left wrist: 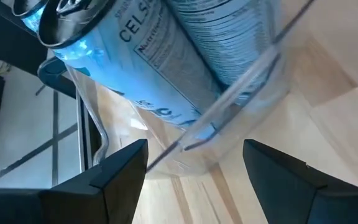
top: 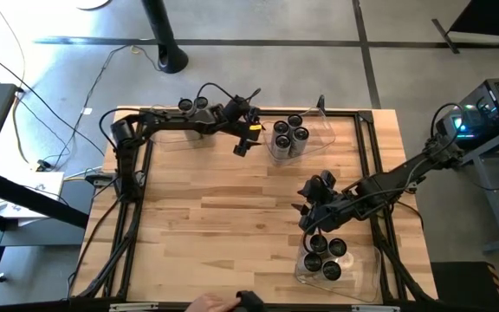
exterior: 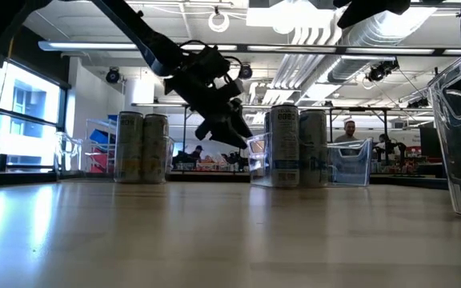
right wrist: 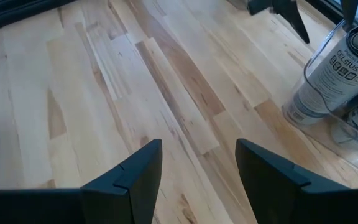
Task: Sort soda cans
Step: Adjust the top center transparent bin
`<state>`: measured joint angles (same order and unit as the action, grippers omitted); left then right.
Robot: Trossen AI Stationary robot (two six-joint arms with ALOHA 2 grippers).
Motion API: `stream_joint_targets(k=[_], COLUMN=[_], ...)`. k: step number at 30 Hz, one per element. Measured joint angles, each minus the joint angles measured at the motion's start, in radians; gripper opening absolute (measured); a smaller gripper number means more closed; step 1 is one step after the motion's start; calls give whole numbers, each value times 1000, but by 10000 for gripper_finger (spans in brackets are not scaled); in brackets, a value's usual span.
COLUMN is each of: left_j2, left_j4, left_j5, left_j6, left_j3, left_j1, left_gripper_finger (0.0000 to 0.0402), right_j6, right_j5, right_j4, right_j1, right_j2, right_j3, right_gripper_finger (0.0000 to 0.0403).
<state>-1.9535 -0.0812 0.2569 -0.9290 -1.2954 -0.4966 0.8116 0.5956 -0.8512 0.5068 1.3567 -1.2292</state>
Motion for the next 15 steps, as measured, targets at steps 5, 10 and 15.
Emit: stream_joint_targets(k=[5, 10, 15], left_j2=[-25, -21, -10], left_j4=[38, 6, -43], left_j5=[0, -2, -1], left_j6=[29, 68, 120], left_j3=[-1, -3, -3], left_j1=[1, 5, 11], left_gripper_finger=[257, 254, 234], right_j6=[0, 0, 0], right_j5=[6, 6, 5], right_j4=[1, 2, 2], right_j1=[0, 0, 0], right_j2=[0, 0, 0], right_j3=[0, 0, 0], right_gripper_finger=[200, 200, 200])
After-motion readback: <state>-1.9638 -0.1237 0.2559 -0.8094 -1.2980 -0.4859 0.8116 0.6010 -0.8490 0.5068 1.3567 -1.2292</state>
